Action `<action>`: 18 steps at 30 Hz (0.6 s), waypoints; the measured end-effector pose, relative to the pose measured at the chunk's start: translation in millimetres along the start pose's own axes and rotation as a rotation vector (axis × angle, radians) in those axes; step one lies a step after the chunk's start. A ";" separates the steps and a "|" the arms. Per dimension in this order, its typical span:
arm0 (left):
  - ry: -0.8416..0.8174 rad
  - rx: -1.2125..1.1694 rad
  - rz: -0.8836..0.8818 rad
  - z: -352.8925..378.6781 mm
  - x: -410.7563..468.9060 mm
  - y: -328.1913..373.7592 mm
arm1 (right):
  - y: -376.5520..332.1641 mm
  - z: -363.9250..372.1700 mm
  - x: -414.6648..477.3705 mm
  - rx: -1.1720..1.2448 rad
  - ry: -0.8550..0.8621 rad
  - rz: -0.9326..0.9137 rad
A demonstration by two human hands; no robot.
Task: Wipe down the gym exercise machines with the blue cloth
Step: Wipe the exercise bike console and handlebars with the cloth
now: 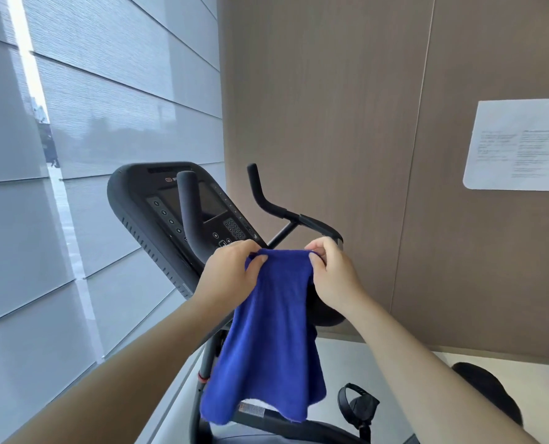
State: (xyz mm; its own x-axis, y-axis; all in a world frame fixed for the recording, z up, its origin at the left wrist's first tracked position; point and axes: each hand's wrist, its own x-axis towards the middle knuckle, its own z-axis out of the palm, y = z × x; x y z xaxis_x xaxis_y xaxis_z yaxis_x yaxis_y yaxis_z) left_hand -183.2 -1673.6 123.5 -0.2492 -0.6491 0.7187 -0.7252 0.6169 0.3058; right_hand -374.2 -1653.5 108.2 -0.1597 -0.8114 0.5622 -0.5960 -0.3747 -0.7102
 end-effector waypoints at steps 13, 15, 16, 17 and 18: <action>-0.035 -0.241 0.172 -25.3 -47.0 28.4 | -8.5 -12.1 -64.2 0.005 -0.011 -0.127; -0.007 -0.267 0.179 -33.6 -51.1 45.3 | -20.3 -23.4 -74.0 0.108 -0.042 -0.110; -0.004 -0.268 0.179 -37.4 -52.3 53.4 | -25.1 -29.9 -78.3 0.142 -0.050 -0.114; -0.008 -0.262 0.175 -41.2 -53.6 61.3 | -28.5 -37.3 -82.5 0.159 -0.050 -0.130; -0.015 -0.247 0.168 -44.4 -55.5 68.0 | -30.9 -45.2 -87.1 0.166 -0.049 -0.149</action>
State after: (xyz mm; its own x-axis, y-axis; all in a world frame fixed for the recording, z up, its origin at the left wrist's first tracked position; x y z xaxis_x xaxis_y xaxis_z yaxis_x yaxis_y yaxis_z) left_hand -190.2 -1575.8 132.1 -0.3635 -0.5339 0.7635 -0.4955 0.8048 0.3268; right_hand -377.4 -1551.0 100.4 -0.0389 -0.7609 0.6478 -0.4715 -0.5576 -0.6832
